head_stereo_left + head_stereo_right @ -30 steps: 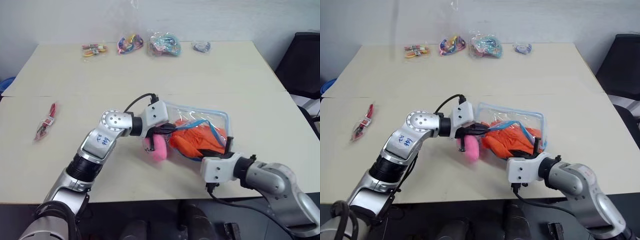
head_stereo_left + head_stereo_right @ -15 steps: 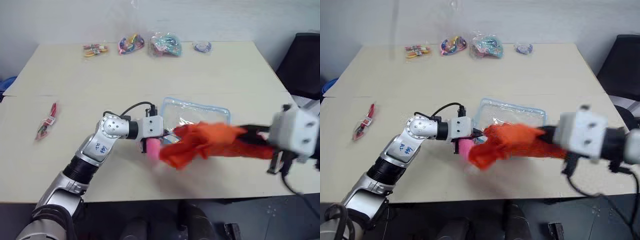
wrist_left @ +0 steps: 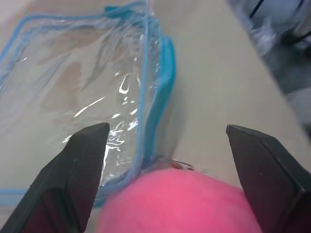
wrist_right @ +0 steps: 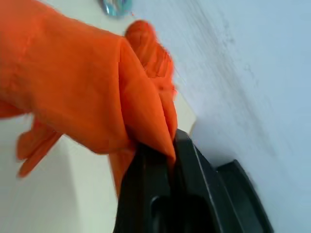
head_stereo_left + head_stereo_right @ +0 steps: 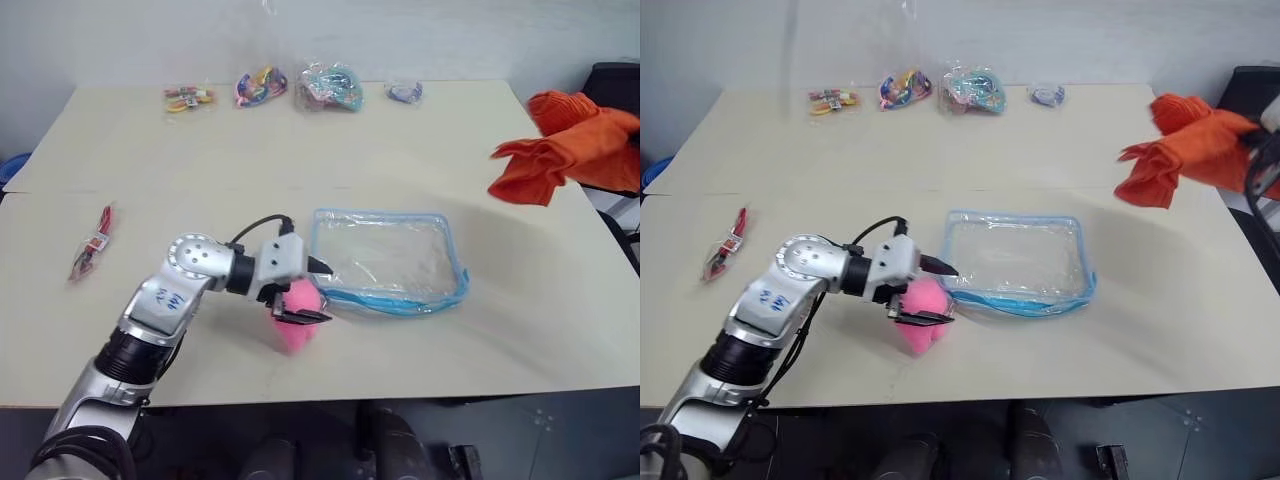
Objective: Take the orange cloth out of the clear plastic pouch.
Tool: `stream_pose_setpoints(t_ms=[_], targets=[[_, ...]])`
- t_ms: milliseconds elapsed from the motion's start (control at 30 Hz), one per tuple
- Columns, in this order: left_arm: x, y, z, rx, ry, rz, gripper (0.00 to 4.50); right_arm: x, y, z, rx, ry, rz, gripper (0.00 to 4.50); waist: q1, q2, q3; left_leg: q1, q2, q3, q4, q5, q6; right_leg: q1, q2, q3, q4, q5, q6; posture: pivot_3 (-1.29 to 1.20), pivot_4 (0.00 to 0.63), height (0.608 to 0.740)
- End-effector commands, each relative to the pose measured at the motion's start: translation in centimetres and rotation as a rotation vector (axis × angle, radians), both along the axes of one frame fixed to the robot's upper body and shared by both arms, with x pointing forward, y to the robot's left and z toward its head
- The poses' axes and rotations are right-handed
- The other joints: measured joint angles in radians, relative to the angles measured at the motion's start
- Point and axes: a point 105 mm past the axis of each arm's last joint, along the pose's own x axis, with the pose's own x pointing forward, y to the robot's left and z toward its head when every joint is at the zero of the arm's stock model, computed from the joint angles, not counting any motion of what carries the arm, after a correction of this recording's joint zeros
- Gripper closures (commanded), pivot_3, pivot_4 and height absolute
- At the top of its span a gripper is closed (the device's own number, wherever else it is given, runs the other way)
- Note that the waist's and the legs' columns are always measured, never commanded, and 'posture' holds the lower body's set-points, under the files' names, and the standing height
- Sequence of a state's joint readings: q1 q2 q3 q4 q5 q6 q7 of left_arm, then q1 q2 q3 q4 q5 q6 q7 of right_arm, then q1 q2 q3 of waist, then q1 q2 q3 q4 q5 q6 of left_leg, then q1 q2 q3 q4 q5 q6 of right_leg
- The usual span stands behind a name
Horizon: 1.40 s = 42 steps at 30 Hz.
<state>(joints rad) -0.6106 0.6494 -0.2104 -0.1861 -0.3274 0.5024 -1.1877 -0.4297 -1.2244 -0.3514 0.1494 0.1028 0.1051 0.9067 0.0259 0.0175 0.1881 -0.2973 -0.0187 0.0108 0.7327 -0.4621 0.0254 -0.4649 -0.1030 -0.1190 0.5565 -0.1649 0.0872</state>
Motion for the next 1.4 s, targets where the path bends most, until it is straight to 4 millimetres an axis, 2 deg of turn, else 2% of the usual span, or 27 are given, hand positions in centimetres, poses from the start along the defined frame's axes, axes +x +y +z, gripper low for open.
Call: stream_pose_setpoints(t_ms=[33,167,233,300,467,567,733,867,967,1100,1167,1233,1400], targets=[[-1.0,1.2,4.8,-0.13,0.016,-0.047,0.59,-0.6,-0.1,-5.1,-0.054,0.065,0.03,4.5,0.001,0.0,0.0,0.0,0.0,0.0,0.001,0.0,0.0,0.0,0.0,-0.001,0.0,0.0,0.0,0.0,0.15,0.74],[-0.8,2.1,7.5,-0.207,0.033,-0.037,0.59,-2.1,-0.7,-12.9,-0.058,0.145,-0.006,4.5,0.0,0.001,0.0,-0.002,-0.002,0.0,0.001,0.0,0.0,0.002,-0.004,-0.002,0.0,0.001,0.001,0.0,0.15,0.74],[-1.0,2.3,7.7,-0.192,0.015,-0.056,0.59,-3.1,-0.7,-15.3,-0.102,0.173,0.005,4.5,-0.006,0.003,0.0,-0.001,-0.002,0.001,0.001,0.0,0.0,0.003,-0.005,-0.001,0.0,0.001,0.001,0.0,0.15,0.74],[-1.3,2.4,7.7,-0.183,0.013,-0.075,0.59,-3.6,-0.7,-16.2,-0.164,0.172,0.024,4.5,-0.014,0.004,0.0,0.001,-0.002,0.002,0.0,0.001,-0.001,0.003,-0.004,0.002,0.0,0.001,0.002,0.0,0.15,0.74],[-1.4,2.4,7.7,-0.176,0.018,-0.096,0.59,-4.0,-1.2,-15.4,-0.233,0.13,0.048,4.5,-0.031,0.004,0.0,0.003,-0.001,0.002,-0.002,0.002,-0.005,0.003,0.0,0.004,0.0,0.0,0.001,0.0,0.15,0.74],[-1.3,2.3,7.6,-0.174,0.019,-0.106,0.54,-4.6,-1.1,-15.3,-0.196,0.157,0.06,3.84,-0.031,0.004,0.0,0.005,0.0,0.004,-0.005,0.002,-0.006,0.003,0.002,0.006,0.0,0.0,-0.001,0.0,0.15,0.74],[-0.7,2.6,7.2,-0.164,0.018,-0.107,0.54,-6.2,-0.9,-14.9,-0.118,0.203,0.052,2.21,-0.025,0.004,0.0,0.006,0.0,0.005,-0.006,0.002,-0.006,0.004,0.002,0.006,0.0,-0.001,-0.001,0.0,0.15,0.74],[0.1,3.3,7.0,-0.154,0.009,-0.092,0.54,-9.0,-1.3,-13.7,0.141,0.255,-0.022,0.79,-0.022,0.005,0.0,0.007,0.001,0.005,-0.007,0.002,-0.007,0.005,0.003,0.006,0.0,-0.001,-0.001,0.0,0.15,0.74],[0.9,4.2,7.3,-0.162,0.005,-0.057,0.54,-11.9,-2.5,-11.7,0.447,0.273,-0.134,0.02,-0.014,0.004,0.0,0.007,0.001,0.005,-0.007,0.002,-0.006,0.005,0.003,0.006,0.0,-0.001,-0.001,0.0,0.15,0.74],[0.9,5.2,7.7,-0.163,0.011,-0.055,0.54,-17.1,-3.9,-11.2,0.69,0.394,-0.228,0.02,0.0,0.004,0.0,0.009,0.001,0.005,-0.009,0.002,-0.006,0.006,0.004,0.008,0.0,-0.001,-0.001,0.0,0.15,0.74],[0.8,5.2,7.8,-0.169,0.016,-0.06,0.54,-17.9,-5.1,-10.5,0.768,0.357,-0.297,0.02,0.0,0.003,0.0,0.009,0.001,0.005,-0.01,0.002,-0.005,0.006,0.004,0.008,-0.001,-0.001,-0.001,0.0,0.15,0.74],[0.7,4.9,7.9,-0.181,0.019,-0.068,0.54,-18.4,-5.3,-9.9,0.838,0.335,-0.308,0.02,-0.001,0.002,0.0,0.011,0.001,0.002,-0.01,0.0,-0.002,0.006,0.004,0.011,-0.001,-0.001,-0.001,0.0,0.15,0.74],[0.7,4.3,8.0,-0.188,0.003,-0.088,0.54,-19.1,-3.6,-10.6,0.869,0.4,-0.274,0.02,-0.001,0.002,0.0,0.013,0.0,0.003,-0.012,-0.001,0.0,0.006,0.004,0.014,-0.001,0.0,0.0,0.0,0.15,0.74]])
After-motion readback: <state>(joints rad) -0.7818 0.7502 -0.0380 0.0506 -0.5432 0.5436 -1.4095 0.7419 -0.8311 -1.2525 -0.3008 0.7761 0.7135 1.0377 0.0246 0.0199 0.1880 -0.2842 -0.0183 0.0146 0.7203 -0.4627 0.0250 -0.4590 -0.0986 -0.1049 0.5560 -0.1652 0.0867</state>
